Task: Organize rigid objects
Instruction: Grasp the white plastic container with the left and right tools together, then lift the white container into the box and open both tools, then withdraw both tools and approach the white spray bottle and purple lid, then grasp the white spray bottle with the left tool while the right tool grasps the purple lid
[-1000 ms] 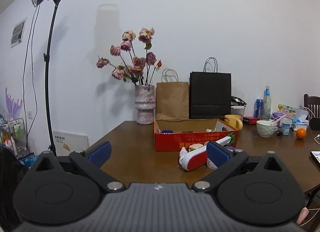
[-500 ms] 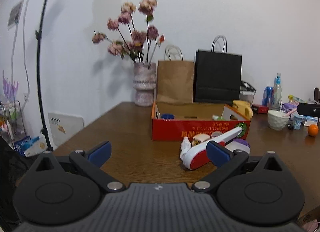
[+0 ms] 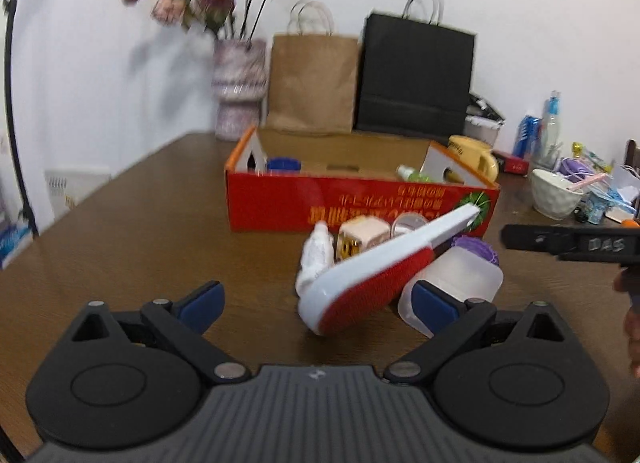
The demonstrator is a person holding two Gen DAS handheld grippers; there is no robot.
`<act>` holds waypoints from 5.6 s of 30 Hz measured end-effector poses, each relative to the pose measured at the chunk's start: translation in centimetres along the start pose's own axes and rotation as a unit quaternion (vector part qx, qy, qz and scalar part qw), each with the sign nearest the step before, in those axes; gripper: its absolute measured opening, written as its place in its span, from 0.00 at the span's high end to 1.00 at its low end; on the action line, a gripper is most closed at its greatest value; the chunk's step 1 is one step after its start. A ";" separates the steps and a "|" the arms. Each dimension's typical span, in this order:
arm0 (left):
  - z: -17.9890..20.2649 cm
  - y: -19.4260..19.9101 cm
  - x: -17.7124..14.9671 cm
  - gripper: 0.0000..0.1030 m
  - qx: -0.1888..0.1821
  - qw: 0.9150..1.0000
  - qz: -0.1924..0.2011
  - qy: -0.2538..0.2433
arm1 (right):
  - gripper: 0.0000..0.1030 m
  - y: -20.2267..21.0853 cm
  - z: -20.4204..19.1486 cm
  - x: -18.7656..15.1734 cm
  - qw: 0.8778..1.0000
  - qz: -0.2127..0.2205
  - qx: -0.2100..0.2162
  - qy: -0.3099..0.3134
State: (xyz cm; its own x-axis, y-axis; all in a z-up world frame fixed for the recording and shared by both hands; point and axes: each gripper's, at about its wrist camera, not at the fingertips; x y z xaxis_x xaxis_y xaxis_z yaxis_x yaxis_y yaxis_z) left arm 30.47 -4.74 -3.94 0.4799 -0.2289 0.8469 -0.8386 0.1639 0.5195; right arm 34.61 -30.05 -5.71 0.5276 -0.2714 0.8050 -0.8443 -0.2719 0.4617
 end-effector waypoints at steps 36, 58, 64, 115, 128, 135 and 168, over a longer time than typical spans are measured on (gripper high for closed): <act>2.6 0.9 -1.7 0.64 -0.159 0.982 -0.045 0.096 | 0.72 4.3 -0.8 -6.6 0.988 -0.061 0.089 -0.109; -3.5 -6.6 18.0 0.73 -0.153 0.982 0.094 0.052 | 0.76 -3.2 -4.4 14.9 0.990 0.047 0.115 -0.069; -7.7 -18.0 20.2 0.73 -0.160 0.982 0.007 0.095 | 0.76 -15.4 -3.0 19.5 0.989 -0.036 0.089 -0.111; -3.5 13.5 -3.8 0.11 0.040 0.996 0.066 0.033 | 0.28 12.4 -2.8 -5.4 0.996 0.080 0.007 0.028; -0.7 14.5 -5.8 0.11 0.034 0.998 0.058 -0.006 | 0.26 15.2 -2.7 -8.9 0.996 0.078 -0.016 0.029; -0.2 11.2 -4.6 0.12 0.024 0.999 0.039 -0.012 | 0.26 13.0 -1.6 -7.8 0.997 0.069 -0.019 0.024; -4.7 -12.9 4.7 0.70 -0.148 0.983 -0.107 -0.017 | 0.47 -6.6 0.3 -0.1 0.995 -0.020 -0.069 0.069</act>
State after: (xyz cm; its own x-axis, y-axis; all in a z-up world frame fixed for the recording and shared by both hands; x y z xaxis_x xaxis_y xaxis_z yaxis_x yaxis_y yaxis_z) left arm 44.76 -3.42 -6.18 0.6240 -0.3186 0.7136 -0.6059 0.3795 0.6992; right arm 40.16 -28.52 -9.01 0.5513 -0.1319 0.8238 -0.8327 -0.1474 0.5337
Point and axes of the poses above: each gripper's, at about its wrist camera, not at the fingertips, and y roughly against the way its jaws point, z to its right, x to its top, and after that the axes turned 14 degrees about -y, right-handed
